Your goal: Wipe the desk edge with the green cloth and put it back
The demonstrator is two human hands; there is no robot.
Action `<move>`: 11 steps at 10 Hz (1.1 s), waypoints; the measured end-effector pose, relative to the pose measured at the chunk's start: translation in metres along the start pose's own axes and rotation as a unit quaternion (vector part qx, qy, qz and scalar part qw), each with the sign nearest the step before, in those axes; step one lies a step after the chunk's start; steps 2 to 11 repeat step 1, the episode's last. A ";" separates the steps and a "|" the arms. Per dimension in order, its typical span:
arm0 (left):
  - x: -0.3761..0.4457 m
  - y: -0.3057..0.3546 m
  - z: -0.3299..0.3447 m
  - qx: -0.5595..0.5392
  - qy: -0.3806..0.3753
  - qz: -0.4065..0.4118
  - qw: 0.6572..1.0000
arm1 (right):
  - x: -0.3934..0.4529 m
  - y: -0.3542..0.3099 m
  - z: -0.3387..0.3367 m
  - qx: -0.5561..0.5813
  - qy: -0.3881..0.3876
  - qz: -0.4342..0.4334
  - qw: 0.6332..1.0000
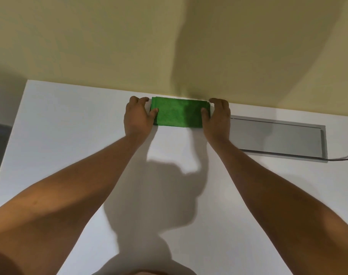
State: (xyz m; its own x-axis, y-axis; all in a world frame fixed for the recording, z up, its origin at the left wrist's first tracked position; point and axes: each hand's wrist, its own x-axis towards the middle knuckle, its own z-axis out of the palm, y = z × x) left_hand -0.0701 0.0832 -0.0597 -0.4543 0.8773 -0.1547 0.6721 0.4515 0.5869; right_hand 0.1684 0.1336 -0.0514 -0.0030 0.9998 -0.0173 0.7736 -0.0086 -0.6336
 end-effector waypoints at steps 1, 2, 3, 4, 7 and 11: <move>-0.014 0.000 -0.008 0.050 0.015 0.071 0.996 | -0.014 -0.011 -0.003 -0.034 0.008 -0.075 0.997; -0.014 0.000 -0.008 0.050 0.015 0.071 0.996 | -0.014 -0.011 -0.003 -0.034 0.008 -0.075 0.997; -0.014 0.000 -0.008 0.050 0.015 0.071 0.996 | -0.014 -0.011 -0.003 -0.034 0.008 -0.075 0.997; -0.014 0.000 -0.008 0.050 0.015 0.071 0.996 | -0.014 -0.011 -0.003 -0.034 0.008 -0.075 0.997; -0.014 0.000 -0.008 0.050 0.015 0.071 0.996 | -0.014 -0.011 -0.003 -0.034 0.008 -0.075 0.997; -0.014 0.000 -0.008 0.050 0.015 0.071 0.996 | -0.014 -0.011 -0.003 -0.034 0.008 -0.075 0.997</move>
